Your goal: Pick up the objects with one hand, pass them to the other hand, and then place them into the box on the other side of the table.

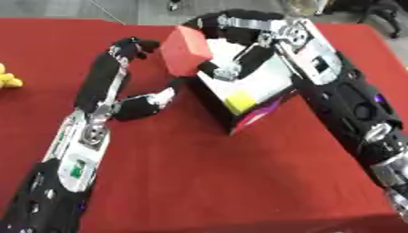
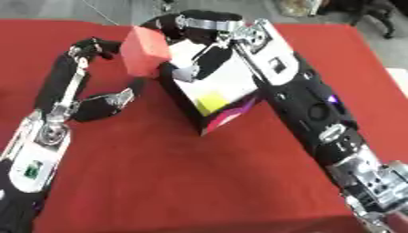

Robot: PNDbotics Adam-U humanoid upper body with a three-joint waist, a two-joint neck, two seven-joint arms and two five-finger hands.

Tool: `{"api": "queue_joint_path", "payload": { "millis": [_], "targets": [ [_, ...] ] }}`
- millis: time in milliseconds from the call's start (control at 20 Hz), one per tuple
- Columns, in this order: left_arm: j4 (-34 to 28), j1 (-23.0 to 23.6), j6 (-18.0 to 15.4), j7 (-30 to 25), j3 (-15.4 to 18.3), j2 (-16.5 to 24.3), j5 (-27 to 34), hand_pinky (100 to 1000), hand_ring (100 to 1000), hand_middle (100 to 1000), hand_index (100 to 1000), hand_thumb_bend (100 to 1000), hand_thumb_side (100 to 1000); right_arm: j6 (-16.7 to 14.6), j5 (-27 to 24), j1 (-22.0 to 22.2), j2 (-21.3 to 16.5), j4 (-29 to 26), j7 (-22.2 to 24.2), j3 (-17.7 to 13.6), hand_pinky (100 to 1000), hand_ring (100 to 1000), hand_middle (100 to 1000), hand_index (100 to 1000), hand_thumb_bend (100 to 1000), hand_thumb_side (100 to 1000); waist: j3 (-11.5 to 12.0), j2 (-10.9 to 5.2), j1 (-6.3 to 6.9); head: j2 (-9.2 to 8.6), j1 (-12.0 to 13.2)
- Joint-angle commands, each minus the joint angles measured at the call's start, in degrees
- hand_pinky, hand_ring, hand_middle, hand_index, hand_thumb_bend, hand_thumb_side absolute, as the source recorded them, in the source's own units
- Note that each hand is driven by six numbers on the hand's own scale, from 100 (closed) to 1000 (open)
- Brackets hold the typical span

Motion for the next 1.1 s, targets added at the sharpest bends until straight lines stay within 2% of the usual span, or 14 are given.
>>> {"api": "queue_joint_path", "payload": {
  "millis": [50,550,1100],
  "targets": [
    [-0.8,-0.58,-0.78,0.15,0.43,0.91,-0.04,781,656,655,798,502,726,0.47,-0.93,-0.62,-2.05,-1.26,0.19,-1.21,929,815,739,698,100,100,-0.11,-0.79,0.09,-0.06,-0.35],
    [-1.68,0.81,-1.93,1.21,0.47,3.15,0.46,778,662,656,795,488,701,3.25,-1.1,1.14,-4.32,-0.52,-2.03,-4.72,931,817,742,702,100,100,-0.75,-1.11,0.89,0.52,-2.04],
    [-1.1,1.65,-2.69,1.87,0.67,4.62,-0.38,777,666,660,789,473,701,0.82,2.94,4.71,-8.93,3.45,-8.55,-9.1,924,812,738,698,100,100,-1.25,-1.2,1.77,-0.44,-4.16]
  ]
}}
